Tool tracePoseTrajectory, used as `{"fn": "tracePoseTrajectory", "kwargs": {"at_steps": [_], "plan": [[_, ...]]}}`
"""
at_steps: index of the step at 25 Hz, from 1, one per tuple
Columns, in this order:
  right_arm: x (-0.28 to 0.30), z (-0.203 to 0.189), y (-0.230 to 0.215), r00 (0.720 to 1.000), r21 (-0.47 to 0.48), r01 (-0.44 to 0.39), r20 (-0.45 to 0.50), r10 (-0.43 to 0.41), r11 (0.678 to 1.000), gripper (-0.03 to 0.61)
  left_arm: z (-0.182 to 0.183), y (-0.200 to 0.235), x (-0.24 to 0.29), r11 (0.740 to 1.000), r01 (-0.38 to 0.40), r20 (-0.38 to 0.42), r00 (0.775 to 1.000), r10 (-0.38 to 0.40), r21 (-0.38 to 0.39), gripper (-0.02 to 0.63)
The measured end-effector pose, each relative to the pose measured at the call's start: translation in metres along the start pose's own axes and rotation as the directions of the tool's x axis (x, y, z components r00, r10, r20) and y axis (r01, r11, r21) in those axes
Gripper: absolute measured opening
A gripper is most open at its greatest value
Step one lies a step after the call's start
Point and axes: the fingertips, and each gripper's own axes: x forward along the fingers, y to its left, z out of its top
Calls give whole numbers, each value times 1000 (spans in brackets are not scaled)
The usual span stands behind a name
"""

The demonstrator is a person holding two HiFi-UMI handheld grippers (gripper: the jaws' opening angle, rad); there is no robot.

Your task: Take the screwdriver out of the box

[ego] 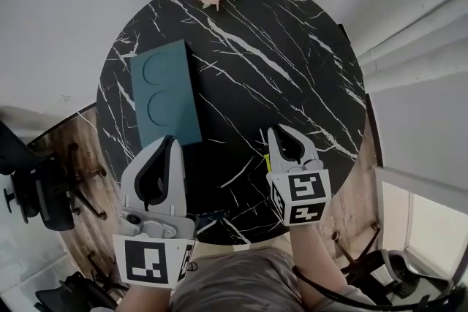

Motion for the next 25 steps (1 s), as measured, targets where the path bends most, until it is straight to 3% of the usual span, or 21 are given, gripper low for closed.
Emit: {"fn": "tracePoseTrajectory", "kwargs": {"at_steps": [6,10,19,25], "plan": [[-39,47,-7,992,24,43,118,-46,999,26,16,5,-17,1000,2,45,999,-1,-20,0],[-74,88,7,973,-10,58,224,-54,998,26,38,9,-41,1000,-3,107,994,5,-18,0],[-144,183,60,883,-125,72,469,-5,990,25,101,29,-87,999,-35,285,958,33,3,0],[-177,210,97,832,-194,58,552,60,979,25,126,42,-115,995,-98,353,932,83,25,0]]}}
